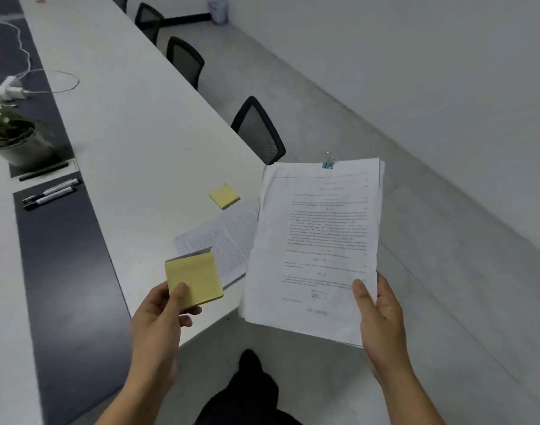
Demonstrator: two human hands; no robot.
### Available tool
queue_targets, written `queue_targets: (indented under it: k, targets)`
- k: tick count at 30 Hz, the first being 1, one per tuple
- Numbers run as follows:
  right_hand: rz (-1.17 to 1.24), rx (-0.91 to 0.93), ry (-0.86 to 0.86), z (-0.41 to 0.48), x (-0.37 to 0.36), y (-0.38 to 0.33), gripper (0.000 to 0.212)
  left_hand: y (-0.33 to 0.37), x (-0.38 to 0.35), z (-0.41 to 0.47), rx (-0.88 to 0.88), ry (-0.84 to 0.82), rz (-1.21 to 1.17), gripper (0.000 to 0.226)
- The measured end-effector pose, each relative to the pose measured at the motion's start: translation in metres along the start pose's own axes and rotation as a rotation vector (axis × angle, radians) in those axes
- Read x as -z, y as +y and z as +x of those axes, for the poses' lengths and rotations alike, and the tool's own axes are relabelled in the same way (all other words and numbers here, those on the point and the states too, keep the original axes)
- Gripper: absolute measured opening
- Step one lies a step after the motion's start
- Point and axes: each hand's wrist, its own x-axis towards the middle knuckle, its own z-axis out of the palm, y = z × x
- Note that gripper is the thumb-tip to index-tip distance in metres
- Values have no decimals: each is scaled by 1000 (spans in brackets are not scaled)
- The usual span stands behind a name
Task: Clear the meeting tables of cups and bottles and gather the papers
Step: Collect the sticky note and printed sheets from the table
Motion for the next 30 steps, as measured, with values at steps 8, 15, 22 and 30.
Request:
queue_targets:
  k: [8,15,22,30]
  targets:
    - [-149,-39,-349,159,-50,-29,24,-3,-75,86,127,245,-178,14]
    - [-256,-141,-654,280,-102,-36,27,-2,-116,136,251,463,-275,13]
    - [-481,-369,-1228,387,-181,-19,31,-42,-148,140,421,782,-780,18]
    - [-867,-380,-1758,453,-272,-20,35,-57,-183,147,333,1003,-980,22]
